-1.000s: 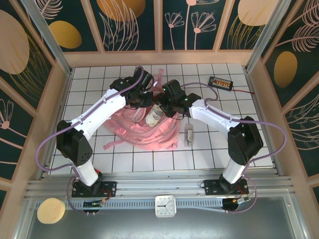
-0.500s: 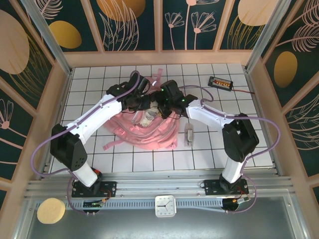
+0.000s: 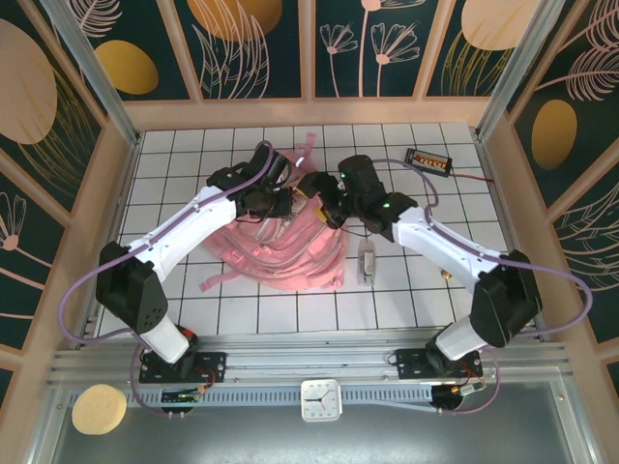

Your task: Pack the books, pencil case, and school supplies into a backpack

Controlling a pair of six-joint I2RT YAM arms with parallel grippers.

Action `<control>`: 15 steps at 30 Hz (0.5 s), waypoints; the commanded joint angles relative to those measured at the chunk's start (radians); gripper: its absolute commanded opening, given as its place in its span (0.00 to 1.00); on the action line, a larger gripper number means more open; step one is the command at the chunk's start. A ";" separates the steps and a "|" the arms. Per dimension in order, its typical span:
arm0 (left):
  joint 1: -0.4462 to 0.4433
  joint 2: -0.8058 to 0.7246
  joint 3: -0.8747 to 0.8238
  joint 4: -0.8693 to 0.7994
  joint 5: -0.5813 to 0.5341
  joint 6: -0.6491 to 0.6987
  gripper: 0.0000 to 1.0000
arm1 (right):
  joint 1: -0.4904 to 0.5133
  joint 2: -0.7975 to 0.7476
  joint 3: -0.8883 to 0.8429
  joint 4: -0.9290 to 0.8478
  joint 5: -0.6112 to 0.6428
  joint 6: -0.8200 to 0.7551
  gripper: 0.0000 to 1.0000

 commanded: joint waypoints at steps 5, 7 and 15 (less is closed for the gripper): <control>-0.007 -0.038 0.021 0.019 0.054 0.048 0.00 | -0.088 0.014 0.069 -0.268 -0.057 -0.286 0.66; -0.008 -0.038 0.033 0.001 0.048 0.052 0.00 | -0.090 0.026 0.091 -0.300 -0.088 -0.332 0.65; 0.021 -0.043 0.074 -0.083 -0.062 0.088 0.00 | -0.113 -0.136 -0.039 -0.656 0.105 -0.543 0.99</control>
